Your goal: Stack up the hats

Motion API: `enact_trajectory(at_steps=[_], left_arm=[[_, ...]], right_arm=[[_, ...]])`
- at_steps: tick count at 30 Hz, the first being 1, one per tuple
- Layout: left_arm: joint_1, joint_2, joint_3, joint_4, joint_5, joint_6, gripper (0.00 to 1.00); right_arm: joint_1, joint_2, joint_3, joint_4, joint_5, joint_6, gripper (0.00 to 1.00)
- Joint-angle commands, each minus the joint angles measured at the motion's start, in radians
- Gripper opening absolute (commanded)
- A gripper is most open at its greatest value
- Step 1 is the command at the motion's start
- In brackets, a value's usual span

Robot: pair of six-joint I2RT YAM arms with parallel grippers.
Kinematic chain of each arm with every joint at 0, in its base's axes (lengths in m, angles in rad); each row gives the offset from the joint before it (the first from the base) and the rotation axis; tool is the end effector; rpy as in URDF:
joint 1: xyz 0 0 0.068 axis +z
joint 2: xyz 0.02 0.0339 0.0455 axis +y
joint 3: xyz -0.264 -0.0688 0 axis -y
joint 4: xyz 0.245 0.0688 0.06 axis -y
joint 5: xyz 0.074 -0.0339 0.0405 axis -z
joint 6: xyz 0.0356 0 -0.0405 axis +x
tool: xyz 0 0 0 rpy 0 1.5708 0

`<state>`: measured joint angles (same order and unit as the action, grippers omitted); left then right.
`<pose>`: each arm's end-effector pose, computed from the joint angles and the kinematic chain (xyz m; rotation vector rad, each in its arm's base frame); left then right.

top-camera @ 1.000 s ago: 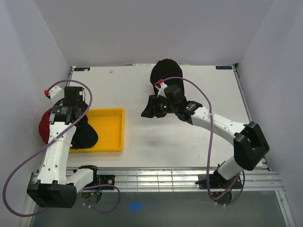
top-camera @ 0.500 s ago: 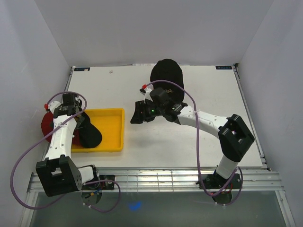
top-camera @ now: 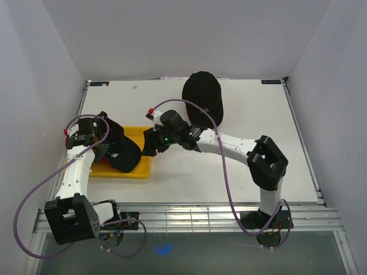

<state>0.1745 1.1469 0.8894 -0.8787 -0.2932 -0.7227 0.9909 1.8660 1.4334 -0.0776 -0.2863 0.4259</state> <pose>0.2042 0.0464 0.2517 -1.2218 2.3401 0.2174 0.2320 0.3725 0.2650 -0.8157 2.1231 1.1126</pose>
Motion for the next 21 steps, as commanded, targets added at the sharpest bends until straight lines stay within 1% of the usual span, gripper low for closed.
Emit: enact_trajectory(at_steps=[1, 2, 6, 11, 14, 16, 17, 21], left_arm=[[-0.004, -0.038, 0.04, 0.041, 0.069, 0.035, 0.28], [-0.004, -0.036, 0.054, 0.04, 0.075, 0.043, 0.28], [-0.004, -0.045, 0.069, 0.032, 0.094, 0.069, 0.31], [-0.004, -0.044, 0.089, 0.02, 0.108, 0.103, 0.41], [-0.004, -0.053, 0.098, 0.011, 0.104, 0.117, 0.43], [-0.004, -0.061, 0.102, 0.007, 0.104, 0.121, 0.46], [-0.004, -0.064, 0.102, 0.004, 0.109, 0.124, 0.46], [-0.004, -0.072, 0.095, 0.0, 0.123, 0.124, 0.47]], right_arm=[[0.057, 0.05, 0.119, -0.031, 0.052, -0.137, 0.63], [0.075, 0.065, 0.158, -0.042, 0.068, -0.15, 0.64], [0.123, 0.11, 0.2, -0.037, 0.11, -0.208, 0.63], [0.215, 0.151, 0.252, -0.04, 0.2, -0.301, 0.64], [0.25, 0.206, 0.309, -0.059, 0.277, -0.343, 0.62], [0.253, 0.248, 0.344, -0.082, 0.282, -0.346, 0.61], [0.259, 0.254, 0.341, -0.076, 0.314, -0.348, 0.6], [0.279, 0.245, 0.299, -0.002, 0.363, -0.348, 0.61]])
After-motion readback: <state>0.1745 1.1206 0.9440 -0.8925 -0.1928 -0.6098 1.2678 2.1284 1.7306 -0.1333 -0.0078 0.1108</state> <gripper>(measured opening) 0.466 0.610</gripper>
